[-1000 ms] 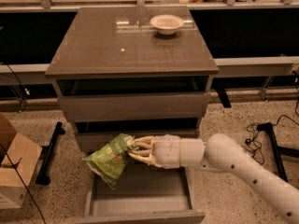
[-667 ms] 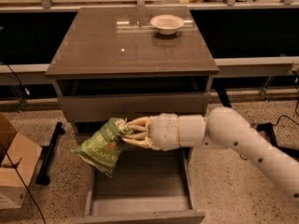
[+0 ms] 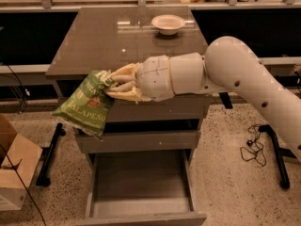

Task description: Pick green jalapeno chip bag from bottom drawer and place on counter

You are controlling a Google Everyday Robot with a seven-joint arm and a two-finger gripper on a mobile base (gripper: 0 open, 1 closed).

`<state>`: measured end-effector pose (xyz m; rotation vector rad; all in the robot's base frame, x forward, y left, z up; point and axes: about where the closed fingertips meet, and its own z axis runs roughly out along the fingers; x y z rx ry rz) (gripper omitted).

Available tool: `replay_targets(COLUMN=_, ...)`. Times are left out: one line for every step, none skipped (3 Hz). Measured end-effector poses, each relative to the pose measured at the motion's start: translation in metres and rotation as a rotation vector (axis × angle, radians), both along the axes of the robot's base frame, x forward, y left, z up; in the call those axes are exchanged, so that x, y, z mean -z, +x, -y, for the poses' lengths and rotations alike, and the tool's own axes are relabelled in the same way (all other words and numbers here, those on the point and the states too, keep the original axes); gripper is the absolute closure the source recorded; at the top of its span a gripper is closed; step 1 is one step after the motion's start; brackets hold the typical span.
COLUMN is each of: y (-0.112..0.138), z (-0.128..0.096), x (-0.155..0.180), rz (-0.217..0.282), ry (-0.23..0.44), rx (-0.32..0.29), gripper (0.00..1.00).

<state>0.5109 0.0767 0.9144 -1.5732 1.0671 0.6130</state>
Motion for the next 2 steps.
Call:
replay_targets(y=-0.001, z=0.0003, x=0.0051, rz=-0.004, ry=0.003, rx=0.0, gripper=1.0)
replay_targets(y=0.0007, z=0.0004, x=0.0038, rz=0.0, ry=-0.001, rx=0.001, gripper=1.0)
